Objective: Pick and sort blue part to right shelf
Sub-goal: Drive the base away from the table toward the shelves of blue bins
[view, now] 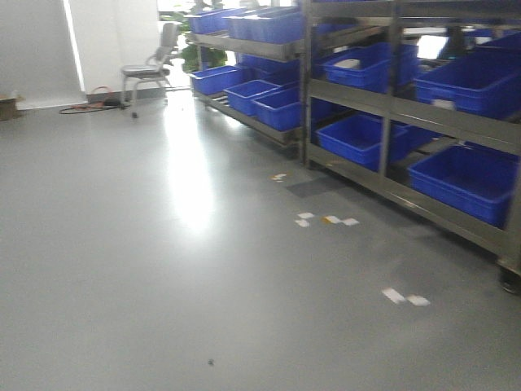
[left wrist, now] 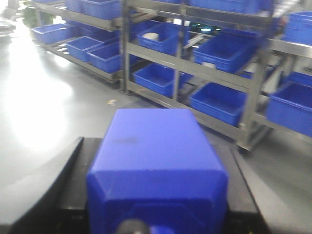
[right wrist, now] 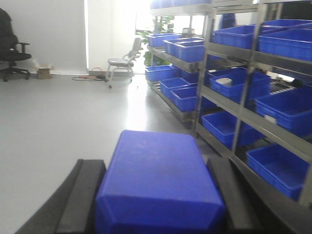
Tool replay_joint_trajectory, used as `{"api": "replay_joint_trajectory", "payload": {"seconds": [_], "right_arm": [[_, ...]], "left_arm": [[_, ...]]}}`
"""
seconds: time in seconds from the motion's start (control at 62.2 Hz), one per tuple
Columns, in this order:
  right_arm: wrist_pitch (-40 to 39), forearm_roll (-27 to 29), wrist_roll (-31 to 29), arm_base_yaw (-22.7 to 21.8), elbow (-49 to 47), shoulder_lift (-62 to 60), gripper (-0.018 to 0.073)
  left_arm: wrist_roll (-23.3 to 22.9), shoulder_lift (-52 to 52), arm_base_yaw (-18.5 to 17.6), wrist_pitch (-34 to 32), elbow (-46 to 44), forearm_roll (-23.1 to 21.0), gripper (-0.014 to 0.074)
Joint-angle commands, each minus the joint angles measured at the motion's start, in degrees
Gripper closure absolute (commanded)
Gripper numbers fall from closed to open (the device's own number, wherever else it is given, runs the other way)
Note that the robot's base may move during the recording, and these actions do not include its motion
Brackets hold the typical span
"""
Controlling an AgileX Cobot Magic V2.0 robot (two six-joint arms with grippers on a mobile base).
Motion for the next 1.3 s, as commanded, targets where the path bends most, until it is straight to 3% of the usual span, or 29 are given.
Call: {"api": "replay_joint_trajectory", "payload": {"seconds": [0.0, 1.286], "right_arm": [[-5.5, -0.9, -0.1, -0.1, -1.7, 0.7, 0.0415], [-5.5, -0.9, -0.1, -0.1, -1.7, 0.7, 0.0415]], "left_arm": [[-0.2, 0.5, -0.4, -5.1, -1.6, 0.7, 0.0356], [-0.2, 0.5, -0.4, -5.1, -1.6, 0.7, 0.0356]]}}
